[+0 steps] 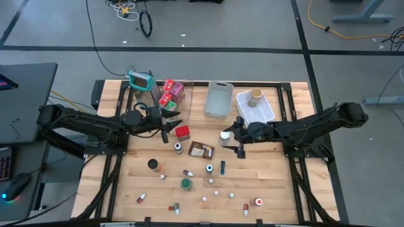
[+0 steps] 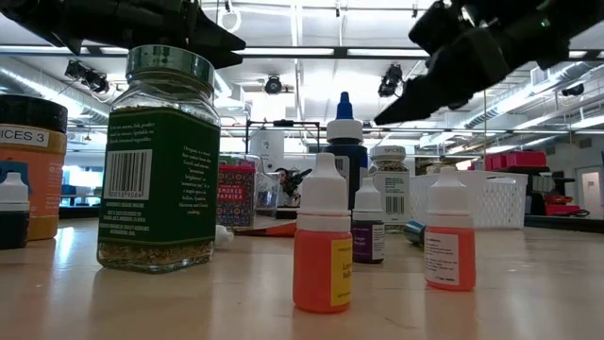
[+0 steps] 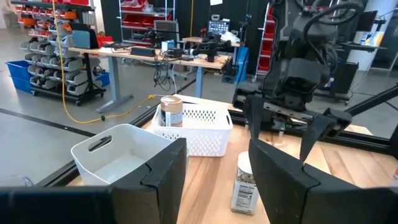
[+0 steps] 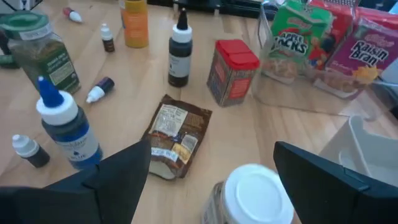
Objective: Pick & Place Kitchen Items
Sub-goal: Put the white spice bottle into the white bin
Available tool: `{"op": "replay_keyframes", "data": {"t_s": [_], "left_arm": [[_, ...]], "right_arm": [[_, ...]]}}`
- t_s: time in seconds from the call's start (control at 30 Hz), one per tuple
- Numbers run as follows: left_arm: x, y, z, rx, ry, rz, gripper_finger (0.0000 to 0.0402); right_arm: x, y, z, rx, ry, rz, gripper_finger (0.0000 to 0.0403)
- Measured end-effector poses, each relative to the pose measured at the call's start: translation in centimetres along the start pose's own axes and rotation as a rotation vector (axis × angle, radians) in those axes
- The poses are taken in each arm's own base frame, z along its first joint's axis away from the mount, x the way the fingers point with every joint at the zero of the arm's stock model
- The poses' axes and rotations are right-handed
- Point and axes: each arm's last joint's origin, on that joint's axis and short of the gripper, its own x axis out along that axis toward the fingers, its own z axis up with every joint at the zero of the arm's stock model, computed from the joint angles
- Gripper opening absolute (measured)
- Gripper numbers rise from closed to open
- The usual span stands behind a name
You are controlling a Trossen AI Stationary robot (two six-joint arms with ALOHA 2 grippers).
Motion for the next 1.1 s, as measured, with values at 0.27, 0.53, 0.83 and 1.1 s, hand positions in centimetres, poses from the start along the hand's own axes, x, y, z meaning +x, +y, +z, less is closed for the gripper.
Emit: {"op": "replay_keyframes", "data": {"t_s": [0.27,0.53,0.83,1.1], "left_arm": [[0.0,0.0,0.1,-0.004,-0.012,0.01,0.0183],[0.0,0.0,0.4,-0.014,-0.04,0.007,0.0183],[0.0,0.0,0.4,-0.016,-0.043,0.007,0.0183],[0.0,0.0,0.4,-0.016,-0.043,0.001,0.0183]], "right_arm": [[0.5,-0.5,-1.0,0.04,0.021,-0.171,0.035],[2.6,-0.6,-2.6,0.125,0.088,-0.155,0.035],[3.9,-0.7,-3.7,0.17,0.117,-0.162,0.0307],[3.9,-0.6,-3.8,0.191,0.136,-0.138,0.0223]]}}
